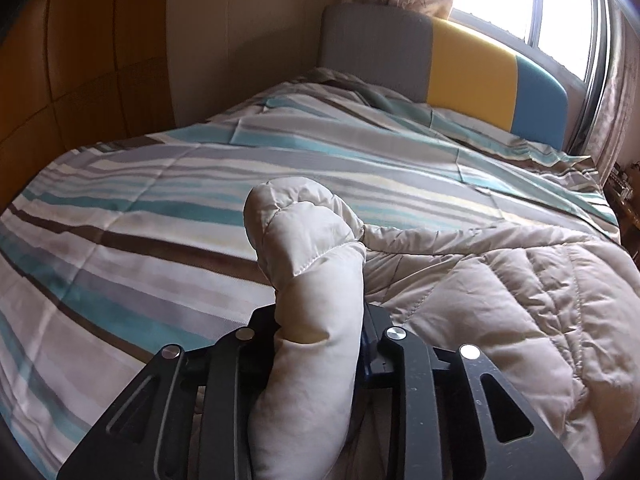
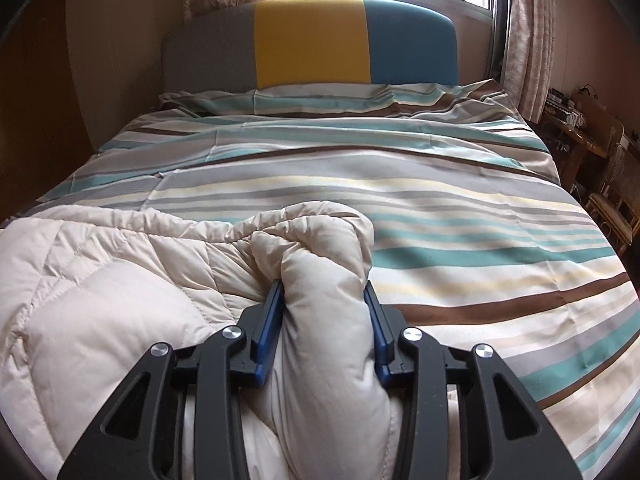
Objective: Fold large clothes
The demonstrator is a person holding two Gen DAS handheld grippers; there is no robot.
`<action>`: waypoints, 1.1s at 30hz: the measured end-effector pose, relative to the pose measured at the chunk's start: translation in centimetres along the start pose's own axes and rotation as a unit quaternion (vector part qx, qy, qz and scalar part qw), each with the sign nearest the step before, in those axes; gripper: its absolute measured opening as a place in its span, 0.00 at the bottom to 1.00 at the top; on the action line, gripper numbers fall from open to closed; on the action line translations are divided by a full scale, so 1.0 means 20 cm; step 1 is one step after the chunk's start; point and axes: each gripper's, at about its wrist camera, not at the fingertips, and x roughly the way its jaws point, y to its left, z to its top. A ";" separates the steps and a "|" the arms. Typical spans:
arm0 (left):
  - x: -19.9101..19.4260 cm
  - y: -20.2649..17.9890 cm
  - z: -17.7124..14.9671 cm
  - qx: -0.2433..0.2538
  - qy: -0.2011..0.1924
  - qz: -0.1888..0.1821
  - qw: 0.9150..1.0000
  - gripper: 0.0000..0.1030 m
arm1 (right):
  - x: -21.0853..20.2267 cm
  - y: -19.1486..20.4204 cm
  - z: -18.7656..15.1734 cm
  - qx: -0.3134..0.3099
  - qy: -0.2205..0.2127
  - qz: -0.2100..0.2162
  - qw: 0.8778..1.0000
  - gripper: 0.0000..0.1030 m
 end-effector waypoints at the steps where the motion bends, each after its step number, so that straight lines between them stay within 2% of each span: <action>1: 0.01 0.00 0.00 0.001 0.003 0.001 1.000 0.28 | 0.01 0.01 0.00 -0.002 0.002 -0.002 1.000 0.37; 4: 0.04 -0.01 -0.01 0.004 0.012 0.001 1.000 0.29 | 0.03 0.02 -0.02 -0.008 0.006 -0.006 1.000 0.38; 10: 0.06 0.00 0.00 0.001 0.026 0.008 1.000 0.40 | 0.08 0.03 -0.03 -0.012 0.024 -0.009 1.000 0.44; 12: 0.06 0.00 0.00 -0.002 0.028 0.025 0.999 0.57 | 0.08 0.03 -0.03 -0.016 0.025 -0.013 0.999 0.44; 15: 0.03 0.03 0.02 -0.011 0.035 0.045 0.998 0.73 | 0.08 0.04 -0.03 -0.020 0.026 -0.019 0.999 0.44; 18: -0.06 0.04 0.04 -0.019 0.043 0.045 0.998 0.73 | 0.08 0.05 -0.04 -0.022 0.026 -0.026 0.999 0.45; 21: -0.31 0.04 0.06 -0.057 -0.024 0.067 0.996 0.73 | 0.08 0.05 -0.04 -0.022 0.026 -0.028 0.999 0.47; 23: -0.47 -0.02 0.07 -0.080 -0.072 0.055 0.993 0.73 | 0.08 0.06 -0.04 -0.023 0.026 -0.029 0.999 0.47; 25: -0.54 -0.14 0.08 -0.067 -0.090 0.041 0.993 0.73 | 0.08 0.06 -0.04 -0.023 0.026 -0.029 0.999 0.47; 27: -0.53 -0.30 0.08 -0.032 -0.092 0.030 0.995 0.73 | 0.07 0.05 -0.04 -0.023 0.025 -0.030 0.999 0.47; 30: -0.42 -0.51 0.06 0.027 -0.079 0.060 0.995 0.73 | 0.07 0.05 -0.03 -0.023 0.024 -0.031 0.999 0.48; 33: -0.26 -0.60 -0.03 0.046 -0.048 0.081 0.995 0.73 | 0.07 0.06 -0.04 -0.023 0.023 -0.033 0.999 0.49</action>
